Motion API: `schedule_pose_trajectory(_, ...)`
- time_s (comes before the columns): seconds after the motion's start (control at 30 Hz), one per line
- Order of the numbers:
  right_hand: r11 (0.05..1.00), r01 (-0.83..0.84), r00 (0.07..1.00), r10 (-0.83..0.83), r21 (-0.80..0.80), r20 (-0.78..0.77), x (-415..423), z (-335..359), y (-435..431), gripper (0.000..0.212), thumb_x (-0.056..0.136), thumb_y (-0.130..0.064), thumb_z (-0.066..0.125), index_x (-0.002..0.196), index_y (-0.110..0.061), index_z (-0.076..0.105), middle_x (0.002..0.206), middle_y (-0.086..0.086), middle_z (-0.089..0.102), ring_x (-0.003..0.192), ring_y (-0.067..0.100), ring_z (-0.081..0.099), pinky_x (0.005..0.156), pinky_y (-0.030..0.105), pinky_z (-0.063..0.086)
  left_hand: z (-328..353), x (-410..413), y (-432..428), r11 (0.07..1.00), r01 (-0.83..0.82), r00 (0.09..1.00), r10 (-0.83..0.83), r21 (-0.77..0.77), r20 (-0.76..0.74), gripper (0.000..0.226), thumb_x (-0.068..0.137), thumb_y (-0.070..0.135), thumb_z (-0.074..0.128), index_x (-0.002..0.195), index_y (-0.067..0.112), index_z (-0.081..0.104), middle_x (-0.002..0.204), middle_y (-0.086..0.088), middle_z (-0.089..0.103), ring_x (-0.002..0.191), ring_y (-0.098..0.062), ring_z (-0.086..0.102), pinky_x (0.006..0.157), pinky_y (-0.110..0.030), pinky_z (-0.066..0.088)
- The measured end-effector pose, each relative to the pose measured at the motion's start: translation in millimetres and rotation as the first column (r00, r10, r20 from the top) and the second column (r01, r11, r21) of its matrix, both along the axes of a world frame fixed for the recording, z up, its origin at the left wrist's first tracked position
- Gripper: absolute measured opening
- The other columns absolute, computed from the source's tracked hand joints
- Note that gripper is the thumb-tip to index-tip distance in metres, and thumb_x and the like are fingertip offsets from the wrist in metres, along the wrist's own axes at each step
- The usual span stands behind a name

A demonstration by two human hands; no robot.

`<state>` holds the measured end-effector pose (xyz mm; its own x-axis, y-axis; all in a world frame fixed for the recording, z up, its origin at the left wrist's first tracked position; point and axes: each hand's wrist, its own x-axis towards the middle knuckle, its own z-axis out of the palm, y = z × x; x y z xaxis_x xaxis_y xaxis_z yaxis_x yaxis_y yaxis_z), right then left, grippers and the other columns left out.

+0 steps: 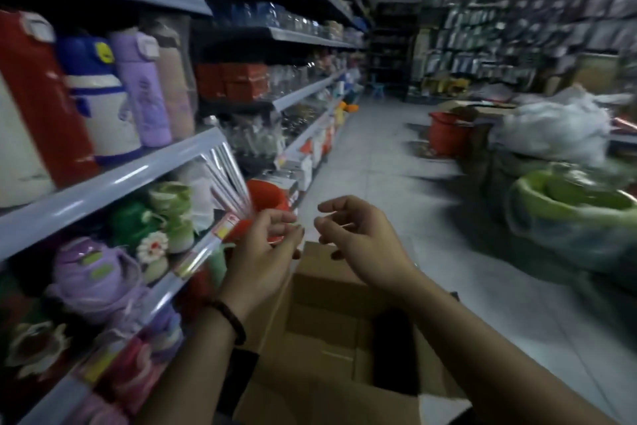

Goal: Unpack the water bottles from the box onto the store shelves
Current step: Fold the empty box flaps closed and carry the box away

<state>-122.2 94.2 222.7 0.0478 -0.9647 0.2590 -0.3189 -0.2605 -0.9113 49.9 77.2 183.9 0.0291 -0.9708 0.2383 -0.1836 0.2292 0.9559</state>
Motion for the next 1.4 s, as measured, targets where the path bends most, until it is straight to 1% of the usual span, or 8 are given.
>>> schedule_pose_trajectory(0.3,0.992,0.084,0.996,-0.087,0.094,0.026,-71.5,-62.0,-0.5,0.021,0.100,-0.032,0.070,0.119,-0.023,0.068,0.103,0.002,0.075,0.089,0.015,0.076,0.076,0.041,0.064,-52.8,-58.3,-20.3,0.953,0.150,0.988,-0.150,0.262,-0.017,0.011,0.102,0.035,0.064,0.110,0.028,0.065,0.117,0.000,0.072,0.092,-0.023,0.076,0.064,-0.032,0.054)
schedule_pose_trajectory(0.57,0.974,0.110,0.991,-0.122,0.196,0.046,-132.0,-131.8,-7.3,0.022,0.100,-0.034,0.069,0.121,-0.028,0.067,0.109,-0.001,0.073,0.094,0.013,0.074,0.081,0.034,0.065,-88.5,-101.2,-34.4,0.896,0.163,0.980,-0.197,0.414,0.041,0.015,0.103,0.036,0.061,0.116,0.029,0.064,0.118,0.005,0.069,0.095,-0.016,0.076,0.084,-0.040,0.062)
schedule_pose_trajectory(0.77,0.937,0.129,0.975,-0.180,0.324,0.133,-159.6,-189.9,-6.2,0.016,0.099,-0.029,0.070,0.114,-0.023,0.070,0.106,0.000,0.076,0.098,0.018,0.075,0.085,0.038,0.063,-138.4,-111.6,-41.3,0.709,0.228,0.963,-0.265,0.667,-0.046,0.018,0.105,0.031,0.060,0.121,0.024,0.063,0.124,-0.004,0.066,0.109,-0.027,0.071,0.094,-0.045,0.059)
schedule_pose_trajectory(0.93,0.823,0.190,0.967,-0.250,0.535,0.042,-172.2,-261.1,2.9,0.017,0.099,-0.029,0.070,0.114,-0.021,0.069,0.108,0.006,0.073,0.099,0.025,0.072,0.086,0.044,0.063,-202.7,-78.9,-44.1,0.736,0.057,0.906,-0.321,0.674,0.275,0.021,0.104,0.037,0.060,0.124,0.030,0.059,0.127,0.005,0.062,0.107,-0.019,0.066,0.093,-0.043,0.060)
schedule_pose_trajectory(1.07,0.737,0.202,0.979,-0.134,0.644,-0.153,-173.6,-312.6,14.7,0.026,0.100,-0.029,0.069,0.125,-0.024,0.068,0.116,-0.002,0.070,0.099,0.015,0.069,0.071,0.028,0.055,-240.0,-48.3,-34.8,0.563,0.024,0.913,-0.348,0.826,0.211,0.031,0.101,0.045,0.063,0.131,0.042,0.056,0.146,0.007,0.048,0.127,-0.024,0.052,0.097,-0.043,0.051)
schedule_pose_trajectory(1.23,0.616,0.243,0.962,-0.052,0.750,-0.269,-174.4,-344.4,24.2,0.042,0.100,-0.033,0.069,0.140,-0.025,0.061,0.114,-0.003,0.066,0.090,0.012,0.063,0.066,0.024,0.052,-272.9,-19.5,-38.9,0.580,-0.103,0.861,-0.356,0.808,0.364,0.057,0.101,0.045,0.063,0.152,0.031,0.043,0.162,-0.002,0.035,0.143,-0.028,0.041,0.109,-0.035,0.041)
schedule_pose_trajectory(1.33,0.499,0.195,0.978,-0.040,0.844,-0.202,-172.2,-351.0,32.1,0.044,0.103,-0.031,0.065,0.145,-0.027,0.055,0.130,0.006,0.060,0.115,0.029,0.060,0.084,0.041,0.056,-295.9,3.7,-38.1,0.453,-0.156,0.832,-0.419,0.878,0.364,0.092,0.094,0.055,0.067,0.165,0.020,0.020,0.169,-0.002,0.025,0.151,-0.029,0.033,0.121,-0.038,0.033)
schedule_pose_trajectory(1.4,0.477,0.138,0.990,-0.041,0.868,-0.135,-171.4,-355.3,36.4,0.042,0.104,-0.026,0.064,0.145,-0.026,0.056,0.129,0.007,0.060,0.116,0.030,0.061,0.090,0.044,0.058,-309.1,14.1,-38.8,0.413,-0.161,0.812,-0.461,0.896,0.358,0.093,0.095,0.053,0.065,0.166,0.017,0.017,0.170,-0.003,0.023,0.152,-0.028,0.031,0.124,-0.041,0.031)
